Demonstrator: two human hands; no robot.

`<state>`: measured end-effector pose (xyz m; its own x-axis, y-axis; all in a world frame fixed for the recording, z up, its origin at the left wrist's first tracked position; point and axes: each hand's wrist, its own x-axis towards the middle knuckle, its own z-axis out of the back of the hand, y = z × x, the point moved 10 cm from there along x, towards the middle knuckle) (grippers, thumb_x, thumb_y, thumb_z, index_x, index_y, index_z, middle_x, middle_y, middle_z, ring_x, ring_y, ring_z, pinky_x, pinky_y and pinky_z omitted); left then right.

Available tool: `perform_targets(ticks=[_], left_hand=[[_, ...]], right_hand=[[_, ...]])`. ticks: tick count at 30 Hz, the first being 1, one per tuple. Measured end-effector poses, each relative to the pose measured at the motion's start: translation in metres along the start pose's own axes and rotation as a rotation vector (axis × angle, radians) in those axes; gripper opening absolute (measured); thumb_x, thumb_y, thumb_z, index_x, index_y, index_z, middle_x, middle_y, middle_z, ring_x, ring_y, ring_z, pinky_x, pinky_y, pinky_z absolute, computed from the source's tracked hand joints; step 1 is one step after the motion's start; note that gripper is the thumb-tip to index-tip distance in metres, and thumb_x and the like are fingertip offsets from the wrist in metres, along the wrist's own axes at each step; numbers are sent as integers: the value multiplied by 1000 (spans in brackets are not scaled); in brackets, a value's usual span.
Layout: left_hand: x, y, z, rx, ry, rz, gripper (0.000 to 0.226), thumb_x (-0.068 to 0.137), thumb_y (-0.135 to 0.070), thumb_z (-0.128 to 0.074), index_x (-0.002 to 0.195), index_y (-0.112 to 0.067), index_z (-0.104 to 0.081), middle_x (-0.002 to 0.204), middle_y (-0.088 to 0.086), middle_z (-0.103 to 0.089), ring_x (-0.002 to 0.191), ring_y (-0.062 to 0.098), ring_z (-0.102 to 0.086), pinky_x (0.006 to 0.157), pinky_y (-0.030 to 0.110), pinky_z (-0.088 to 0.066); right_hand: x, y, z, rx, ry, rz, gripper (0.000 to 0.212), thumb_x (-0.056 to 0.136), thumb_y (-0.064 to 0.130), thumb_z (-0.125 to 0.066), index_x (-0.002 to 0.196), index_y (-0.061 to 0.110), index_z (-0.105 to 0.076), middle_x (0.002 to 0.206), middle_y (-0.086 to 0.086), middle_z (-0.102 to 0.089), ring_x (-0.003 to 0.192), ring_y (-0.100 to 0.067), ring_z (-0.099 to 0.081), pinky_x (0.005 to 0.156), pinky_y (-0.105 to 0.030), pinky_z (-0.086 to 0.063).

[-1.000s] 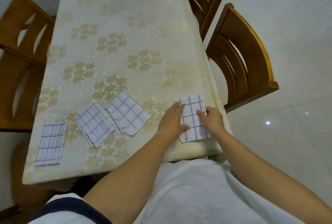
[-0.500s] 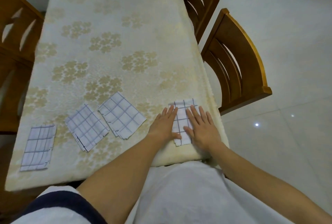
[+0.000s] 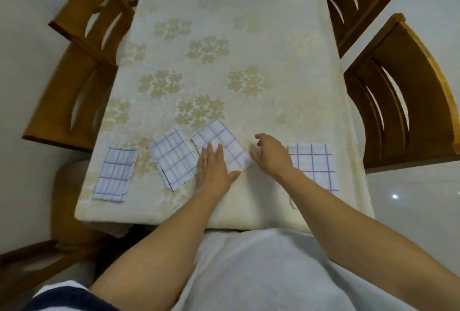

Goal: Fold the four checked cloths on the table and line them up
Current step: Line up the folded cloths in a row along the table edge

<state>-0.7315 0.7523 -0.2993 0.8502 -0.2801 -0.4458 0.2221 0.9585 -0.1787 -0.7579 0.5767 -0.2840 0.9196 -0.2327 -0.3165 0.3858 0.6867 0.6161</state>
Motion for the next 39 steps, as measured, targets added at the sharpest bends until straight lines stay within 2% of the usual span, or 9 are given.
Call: perform_targets(ticks=[8, 12, 22, 24, 27, 29, 31, 34, 39], left_hand=[[16, 53, 5, 69, 166, -18, 97, 94, -49, -63, 161, -17, -1, 168, 15, 7, 154, 34, 8, 125, 44, -3], [19, 41, 7, 147, 182, -115, 96, 92, -45, -67, 161, -20, -4, 168, 11, 5, 154, 33, 8, 125, 44, -1], [-13, -32, -32, 70, 245, -284, 104, 87, -30, -78, 161, -28, -5, 168, 2, 10, 155, 25, 4, 125, 38, -6], [-21, -40, -37, 45, 255, -273, 104, 87, -27, -78, 161, -30, -6, 168, -1, 11, 155, 23, 5, 124, 38, -10], [-24, -46, -29, 33, 229, -239, 106, 84, -26, -81, 161, -30, -8, 168, -3, 10, 155, 21, 4, 122, 38, -16], [-23, -49, -21, 44, 181, -224, 110, 80, -29, -84, 161, -27, -9, 168, -4, 10, 155, 21, 3, 122, 39, -18], [-21, -58, -15, 70, 143, -231, 114, 79, -30, -85, 161, -24, -6, 168, -4, 10, 155, 20, 2, 123, 37, -17], [-17, -70, -16, 134, 181, -245, 122, 77, -29, -86, 161, -21, 1, 168, 0, 12, 155, 22, 0, 123, 36, -16], [-7, -61, -27, 131, 241, -191, 132, 73, -32, -90, 160, -24, 10, 167, 0, 20, 155, 23, 0, 122, 41, -25]], right_hand=[[27, 27, -50, -14, 97, -167, 25, 92, 33, -64, 109, 17, -56, 109, -12, -65, 96, -33, -61, 77, -37, -48], [12, 13, -42, -37, 85, -234, 27, 91, 34, -67, 102, 15, -51, 101, -12, -62, 88, -33, -60, 72, -37, -48], [-63, -49, -8, -19, 26, -308, 29, 91, 26, -66, 100, 15, -41, 94, -12, -64, 78, -31, -61, 67, -41, -52], [-73, -54, 0, -132, -8, -249, 33, 90, 29, -68, 107, 15, -44, 99, -10, -64, 85, -28, -59, 70, -39, -50], [-73, -33, 13, -334, -146, 9, 56, 85, 30, -75, 131, 13, -49, 127, -12, -58, 112, -30, -55, 92, -39, -48], [-67, -19, 10, -363, -145, 145, 73, 83, 30, -77, 145, 11, -42, 145, -14, -49, 130, -32, -48, 107, -42, -40], [-60, -17, -6, -377, -36, 184, 89, 85, 32, -75, 155, 10, -25, 160, -12, -29, 148, -31, -27, 120, -42, -23], [-51, -29, -25, -404, 128, 138, 100, 88, 40, -70, 159, 12, -6, 166, -8, -4, 153, -26, -4, 124, -39, -5], [-47, -32, -30, -462, 204, 149, 103, 85, 46, -71, 158, 10, -8, 166, -12, 1, 153, -29, -2, 123, -38, -5]])
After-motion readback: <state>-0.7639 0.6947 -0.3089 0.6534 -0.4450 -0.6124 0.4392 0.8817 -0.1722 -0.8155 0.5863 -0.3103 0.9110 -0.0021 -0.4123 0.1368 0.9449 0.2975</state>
